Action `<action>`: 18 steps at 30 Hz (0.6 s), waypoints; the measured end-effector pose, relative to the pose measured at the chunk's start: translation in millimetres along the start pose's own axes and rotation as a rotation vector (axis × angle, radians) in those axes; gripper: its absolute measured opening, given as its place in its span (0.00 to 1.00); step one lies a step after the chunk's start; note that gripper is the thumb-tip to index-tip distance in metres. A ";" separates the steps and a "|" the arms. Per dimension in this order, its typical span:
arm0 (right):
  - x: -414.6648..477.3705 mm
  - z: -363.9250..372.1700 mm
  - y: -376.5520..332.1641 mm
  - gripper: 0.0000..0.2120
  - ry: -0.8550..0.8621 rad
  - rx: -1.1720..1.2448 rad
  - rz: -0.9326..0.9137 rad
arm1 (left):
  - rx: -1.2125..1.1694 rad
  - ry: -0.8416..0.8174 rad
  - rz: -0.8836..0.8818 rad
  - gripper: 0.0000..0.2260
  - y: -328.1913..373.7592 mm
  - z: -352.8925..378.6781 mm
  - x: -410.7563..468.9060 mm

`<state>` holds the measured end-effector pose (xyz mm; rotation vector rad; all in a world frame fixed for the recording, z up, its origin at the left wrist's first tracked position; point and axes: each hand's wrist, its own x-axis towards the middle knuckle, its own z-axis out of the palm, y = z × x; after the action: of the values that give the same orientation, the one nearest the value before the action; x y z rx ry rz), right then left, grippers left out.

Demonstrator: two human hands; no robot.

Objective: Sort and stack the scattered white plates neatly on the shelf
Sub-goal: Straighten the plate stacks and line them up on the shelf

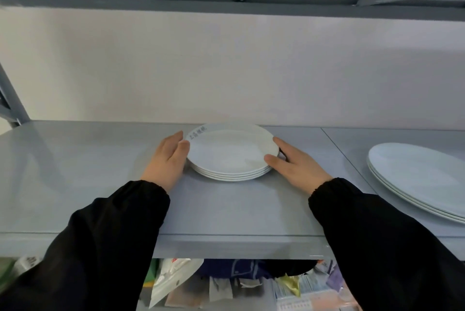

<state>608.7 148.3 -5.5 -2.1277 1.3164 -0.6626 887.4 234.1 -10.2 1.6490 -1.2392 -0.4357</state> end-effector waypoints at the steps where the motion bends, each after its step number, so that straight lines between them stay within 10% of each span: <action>1: 0.6 0.6 -0.4 0.34 0.002 0.001 -0.011 | 0.026 -0.021 -0.010 0.22 -0.1 -0.1 0.3; 18: -0.5 0.3 -3.1 0.25 -0.029 -0.008 0.039 | 0.266 -0.188 -0.031 0.23 0.3 6.5 4.8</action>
<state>610.7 150.0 -3.6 -2.1049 1.3438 -0.6089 884.4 226.8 -11.6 1.8871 -1.4621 -0.4696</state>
